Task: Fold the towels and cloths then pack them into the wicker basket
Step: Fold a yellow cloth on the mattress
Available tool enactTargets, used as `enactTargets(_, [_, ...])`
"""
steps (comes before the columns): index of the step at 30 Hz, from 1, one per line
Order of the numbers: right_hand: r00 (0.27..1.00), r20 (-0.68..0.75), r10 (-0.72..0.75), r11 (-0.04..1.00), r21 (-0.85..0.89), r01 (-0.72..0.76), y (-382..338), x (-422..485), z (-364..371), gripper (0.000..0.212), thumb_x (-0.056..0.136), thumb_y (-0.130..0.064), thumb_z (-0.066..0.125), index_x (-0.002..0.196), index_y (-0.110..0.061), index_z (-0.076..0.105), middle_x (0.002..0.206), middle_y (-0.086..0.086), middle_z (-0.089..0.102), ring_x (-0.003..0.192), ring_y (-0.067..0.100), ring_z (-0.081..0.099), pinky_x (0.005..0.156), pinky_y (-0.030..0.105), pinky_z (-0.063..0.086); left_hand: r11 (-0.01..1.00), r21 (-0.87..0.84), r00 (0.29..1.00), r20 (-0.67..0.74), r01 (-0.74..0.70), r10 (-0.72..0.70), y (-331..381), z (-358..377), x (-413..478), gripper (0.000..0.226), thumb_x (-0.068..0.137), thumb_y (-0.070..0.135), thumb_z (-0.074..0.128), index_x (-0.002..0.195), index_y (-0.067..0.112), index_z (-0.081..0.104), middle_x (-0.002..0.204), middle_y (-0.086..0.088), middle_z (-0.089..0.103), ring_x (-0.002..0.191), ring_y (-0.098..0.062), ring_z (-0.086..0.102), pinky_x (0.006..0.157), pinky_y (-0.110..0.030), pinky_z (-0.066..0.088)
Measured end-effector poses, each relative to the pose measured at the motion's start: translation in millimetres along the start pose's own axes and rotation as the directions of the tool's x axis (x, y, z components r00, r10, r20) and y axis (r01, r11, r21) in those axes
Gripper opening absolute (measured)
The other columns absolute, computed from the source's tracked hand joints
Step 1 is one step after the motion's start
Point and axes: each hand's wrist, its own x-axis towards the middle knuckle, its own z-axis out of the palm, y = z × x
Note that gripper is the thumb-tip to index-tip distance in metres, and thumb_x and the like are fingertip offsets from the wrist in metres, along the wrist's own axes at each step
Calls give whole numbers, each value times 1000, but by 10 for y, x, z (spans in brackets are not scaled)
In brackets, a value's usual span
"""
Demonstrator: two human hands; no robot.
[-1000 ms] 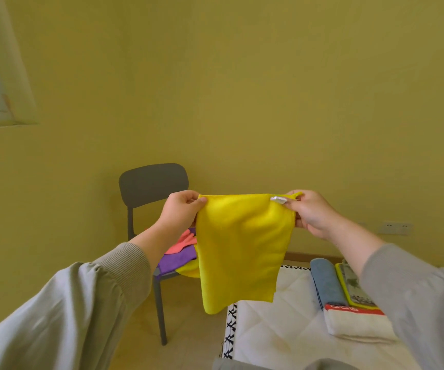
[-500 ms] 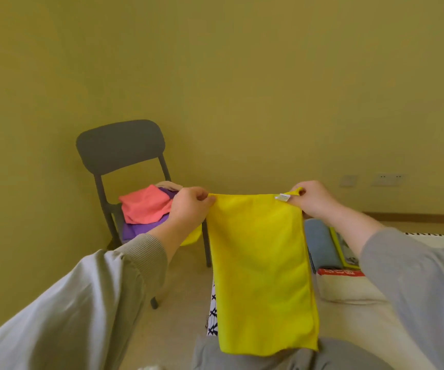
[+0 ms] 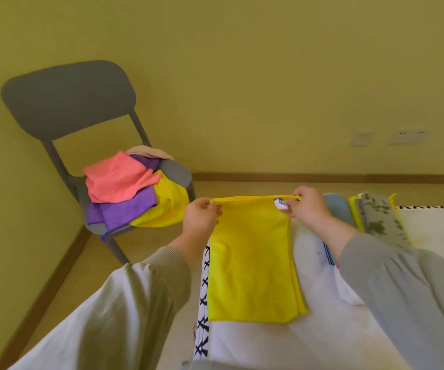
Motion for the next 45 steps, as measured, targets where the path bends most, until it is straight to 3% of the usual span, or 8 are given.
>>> enactTargets(3, [993, -79, -90, 992, -97, 82, -28, 165, 26, 8, 91, -7, 56, 96, -6, 62, 99, 15, 63, 84, 23, 53, 68, 27, 36, 990, -117, 996, 49, 73, -67, 64, 49, 206, 23, 96, 16, 53, 116, 6, 60, 109, -6, 66, 103, -18, 62, 86, -33, 50])
enactTargets(7, [975, -160, -155, 988, -36, 151, -85, 173, 13, 10, 92, -8, 55, 99, -4, 62, 100, 10, 61, 85, 19, 49, 68, 24, 32, 936, -316, 986, 100, 155, -130, 176, 102, 290, 26, 99, 19, 46, 121, 8, 56, 112, -6, 64, 108, -21, 60, 96, -36, 46])
enactTargets(12, [971, -219, -95, 994, 31, 105, 205, -216, 104, 15, 84, 3, 54, 84, -10, 62, 83, 6, 58, 79, 23, 53, 57, 25, 27, 928, -300, 975, 42, 220, -217, -103, 66, 24, 16, 95, 24, 54, 88, 13, 63, 96, -11, 70, 90, -22, 69, 83, -33, 53])
enactTargets(16, [973, -231, -24, 995, 92, 47, 457, -587, 154, 15, 82, 3, 56, 87, -8, 65, 86, 5, 61, 80, 17, 53, 60, 21, 30, 938, -275, 977, 42, 213, -209, -328, -14, -284, 7, 91, 10, 61, 84, 10, 63, 91, -13, 69, 78, -22, 69, 76, -31, 57])
enactTargets(25, [989, 52, 141, 957, -262, -123, 793, -911, 178, 23, 77, 2, 55, 79, -19, 65, 101, 8, 68, 97, 27, 61, 74, 26, 43, 987, 49, 977, 139, 156, -162, -774, -25, -684, 29, 92, -1, 47, 79, 15, 68, 92, -6, 62, 64, -19, 61, 57, -25, 50])
enactTargets(33, [959, 102, 265, 934, -274, -229, 889, -913, 223, 16, 84, -10, 56, 85, -10, 71, 97, 10, 69, 98, 30, 63, 76, 30, 49, 930, 358, 972, 180, 78, -151, -1013, -56, -714, 31, 90, -2, 45, 88, 18, 68, 67, -5, 58, 60, -15, 55, 51, -20, 44])
enactTargets(37, [931, 151, 331, 943, -96, -320, 884, -861, 218, 23, 88, -12, 51, 70, -5, 65, 77, 10, 66, 68, 25, 64, 62, 30, 49, 923, 383, 978, 176, 34, -109, -1064, -56, -675, 23, 91, 4, 50, 93, 21, 66, 67, -6, 58, 56, -15, 50, 51, -22, 42])
enactTargets(45, [980, 69, 185, 927, -342, -151, 902, -889, 262, 22, 85, -7, 54, 89, -15, 74, 103, 6, 70, 98, 28, 62, 80, 28, 48, 818, 557, 979, 200, -145, 38, -1122, -28, -687, 25, 92, 4, 49, 104, 20, 65, 75, 5, 45, 55, -7, 41, 39, -10, 29])
